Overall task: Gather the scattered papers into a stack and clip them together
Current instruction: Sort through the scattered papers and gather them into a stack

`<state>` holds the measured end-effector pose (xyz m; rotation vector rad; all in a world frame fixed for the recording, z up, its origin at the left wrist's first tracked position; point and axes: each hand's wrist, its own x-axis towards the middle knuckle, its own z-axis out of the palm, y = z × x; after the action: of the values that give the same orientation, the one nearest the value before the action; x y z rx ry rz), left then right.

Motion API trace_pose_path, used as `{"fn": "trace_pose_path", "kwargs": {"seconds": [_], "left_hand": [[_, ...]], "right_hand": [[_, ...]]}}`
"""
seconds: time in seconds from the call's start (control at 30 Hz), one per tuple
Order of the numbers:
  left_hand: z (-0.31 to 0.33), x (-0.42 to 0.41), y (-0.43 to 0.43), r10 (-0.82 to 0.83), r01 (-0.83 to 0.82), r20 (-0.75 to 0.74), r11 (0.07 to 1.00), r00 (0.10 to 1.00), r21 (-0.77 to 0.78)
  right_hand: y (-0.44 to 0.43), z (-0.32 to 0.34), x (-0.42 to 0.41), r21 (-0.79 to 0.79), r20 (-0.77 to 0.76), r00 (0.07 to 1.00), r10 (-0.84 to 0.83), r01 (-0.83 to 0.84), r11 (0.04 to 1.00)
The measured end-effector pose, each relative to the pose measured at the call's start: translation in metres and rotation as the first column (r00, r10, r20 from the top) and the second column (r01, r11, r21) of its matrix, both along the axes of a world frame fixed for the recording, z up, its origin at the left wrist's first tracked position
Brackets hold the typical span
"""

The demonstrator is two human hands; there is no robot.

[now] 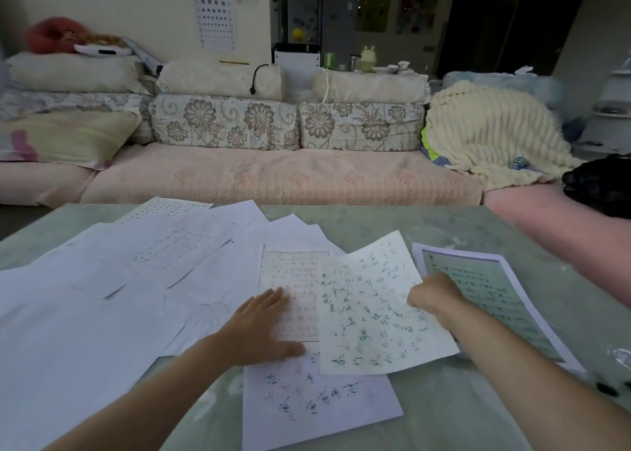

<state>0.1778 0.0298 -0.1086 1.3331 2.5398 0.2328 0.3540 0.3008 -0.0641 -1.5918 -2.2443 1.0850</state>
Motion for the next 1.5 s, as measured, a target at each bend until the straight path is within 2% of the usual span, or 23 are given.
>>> {"fn": "trace_pose_path", "kwargs": {"seconds": [0.1, 0.17, 0.3, 0.4, 0.47, 0.57, 0.63, 0.77, 0.87, 1.0, 1.07, 1.13, 1.2, 1.27, 1.33, 1.43, 1.5], "left_hand": [[0.001, -0.003, 0.002, 0.100, -0.096, -0.025, 0.987, 0.995, 0.125], [0.002, -0.004, 0.003, 0.114, -0.102, -0.061, 0.981, 0.992, 0.166], [-0.004, 0.003, 0.009, 0.037, -0.026, -0.134, 0.997, 0.990, 0.077], [-0.007, 0.009, 0.019, 0.007, -0.006, -0.059, 1.000, 0.998, 0.016], [-0.005, 0.008, 0.022, 0.048, -0.047, -0.022, 0.998, 0.999, 0.046], [-0.004, 0.005, 0.020, 0.098, -0.094, -0.017, 0.981, 0.995, 0.167], [-0.005, 0.001, 0.018, 0.182, -0.183, 0.028, 0.945, 0.983, 0.272], [0.015, -0.008, 0.018, 0.282, -0.363, 0.239, 0.817, 0.929, 0.448], [0.035, -0.007, 0.021, 0.197, -0.389, 0.388, 0.762, 0.901, 0.518], [0.044, 0.023, 0.023, -0.031, -0.167, 0.431, 0.895, 0.902, 0.414], [0.042, 0.041, 0.022, -0.094, -0.036, 0.395, 0.950, 0.914, 0.309], [0.039, 0.050, 0.022, -0.159, 0.081, 0.307, 0.964, 0.938, 0.252], [0.040, 0.052, 0.020, -0.179, 0.125, 0.294, 0.973, 0.939, 0.193], [0.039, 0.046, 0.018, -0.179, 0.127, 0.370, 0.979, 0.911, 0.162], [0.033, 0.038, 0.018, -0.156, 0.082, 0.375, 0.975, 0.914, 0.206], [0.022, 0.016, 0.019, -0.028, -0.029, 0.164, 0.942, 0.986, 0.333], [0.017, -0.001, 0.019, 0.043, -0.041, 0.000, 0.957, 0.999, 0.288]], "right_hand": [[0.008, 0.000, 0.007, 0.016, -0.025, 0.999, -0.033, 0.033, 0.999], [0.012, 0.000, 0.012, 0.009, -0.036, 0.998, -0.046, 0.046, 0.999], [0.014, -0.003, 0.016, 0.011, -0.066, 0.996, -0.056, 0.057, 0.998], [0.015, -0.005, 0.014, -0.004, -0.085, 0.995, -0.057, 0.056, 0.998], [0.014, -0.005, 0.013, -0.016, -0.081, 0.995, -0.059, 0.058, 0.998], [0.016, -0.002, 0.015, -0.024, -0.074, 0.995, -0.070, 0.069, 0.997], [0.018, 0.003, 0.017, -0.031, -0.056, 0.996, -0.071, 0.069, 0.997], [0.021, 0.007, 0.020, -0.111, -0.046, 0.998, -0.035, 0.029, 0.993], [0.012, 0.004, 0.016, -0.203, -0.095, 0.995, 0.032, -0.051, 0.978], [-0.008, -0.004, 0.000, -0.358, -0.224, 0.972, 0.074, -0.152, 0.921], [-0.016, -0.008, -0.009, -0.420, -0.273, 0.959, 0.080, -0.193, 0.887], [-0.019, -0.010, -0.016, -0.494, -0.341, 0.940, 0.032, -0.208, 0.844], [-0.023, -0.007, -0.018, -0.526, -0.363, 0.932, -0.009, -0.198, 0.827], [-0.022, -0.013, -0.021, -0.397, -0.256, 0.963, 0.084, -0.184, 0.899], [-0.019, -0.020, -0.024, -0.243, -0.111, 0.983, 0.143, -0.167, 0.956], [-0.012, -0.019, -0.027, -0.149, -0.087, 0.994, 0.070, -0.083, 0.985], [-0.002, -0.012, -0.025, -0.120, -0.127, 0.992, -0.006, -0.009, 0.993]]}}
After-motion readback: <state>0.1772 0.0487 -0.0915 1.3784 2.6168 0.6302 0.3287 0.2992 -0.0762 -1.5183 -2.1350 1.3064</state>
